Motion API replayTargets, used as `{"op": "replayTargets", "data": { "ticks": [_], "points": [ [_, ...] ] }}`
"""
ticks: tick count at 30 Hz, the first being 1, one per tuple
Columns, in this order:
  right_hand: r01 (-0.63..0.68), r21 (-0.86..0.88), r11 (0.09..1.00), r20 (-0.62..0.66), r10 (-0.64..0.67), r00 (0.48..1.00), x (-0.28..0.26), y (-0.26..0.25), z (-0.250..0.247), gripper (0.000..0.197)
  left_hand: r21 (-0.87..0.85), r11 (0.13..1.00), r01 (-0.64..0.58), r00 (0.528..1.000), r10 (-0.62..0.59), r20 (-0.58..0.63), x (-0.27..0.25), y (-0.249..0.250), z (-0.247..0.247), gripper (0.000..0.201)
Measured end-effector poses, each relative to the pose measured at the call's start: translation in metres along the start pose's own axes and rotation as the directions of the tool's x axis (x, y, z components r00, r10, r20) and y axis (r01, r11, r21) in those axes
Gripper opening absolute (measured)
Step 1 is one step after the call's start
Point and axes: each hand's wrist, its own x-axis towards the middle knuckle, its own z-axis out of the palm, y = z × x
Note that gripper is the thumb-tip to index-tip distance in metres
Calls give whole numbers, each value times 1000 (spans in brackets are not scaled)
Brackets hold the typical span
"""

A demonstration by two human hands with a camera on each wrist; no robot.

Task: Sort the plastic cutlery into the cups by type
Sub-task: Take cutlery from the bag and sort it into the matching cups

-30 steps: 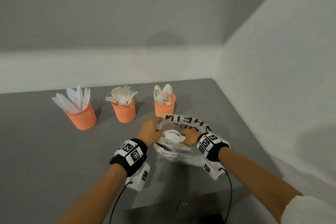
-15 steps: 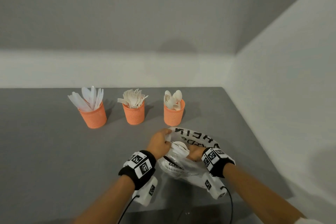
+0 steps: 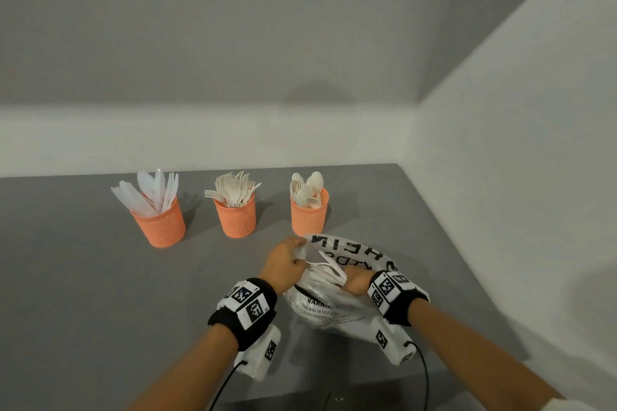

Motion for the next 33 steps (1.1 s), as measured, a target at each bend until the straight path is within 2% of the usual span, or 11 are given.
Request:
{"op": "replayTargets", "data": {
  "ticks": [2, 6, 13, 18, 26, 31, 33],
  "points": [
    [6, -15, 1000, -75, -7, 997, -1, 1, -1, 33, 4, 1000, -2, 1000, 2, -12, 1, 1, 0, 47],
    [33, -13, 999, -230, -35, 972, -2, 2, -8, 34, 2, 1000, 1, 999, -1, -45, 4, 5, -1, 48],
    [136, 22, 990, -340, -120, 933, -14, 7, -16, 39, -47, 998, 39, 994, -44, -100, 16, 14, 4, 46],
    [289, 195, 937, -418, -187, 889, -29, 5, -20, 34, -123, 987, 105, 984, -120, -128, 26, 15, 9, 41],
    [359, 303, 883, -456, -196, 868, -36, 9, -23, 23, -151, 983, 103, 980, -127, -155, 30, 15, 12, 40],
    [301, 308, 902, -399, -165, 902, -30, 10, -24, 39, -114, 993, 23, 997, -31, -74, 23, 19, 14, 44],
    [283, 311, 907, -398, -146, 906, -26, 5, -22, 39, -90, 996, 14, 999, -17, -41, 19, 20, 16, 45]
  ]
}}
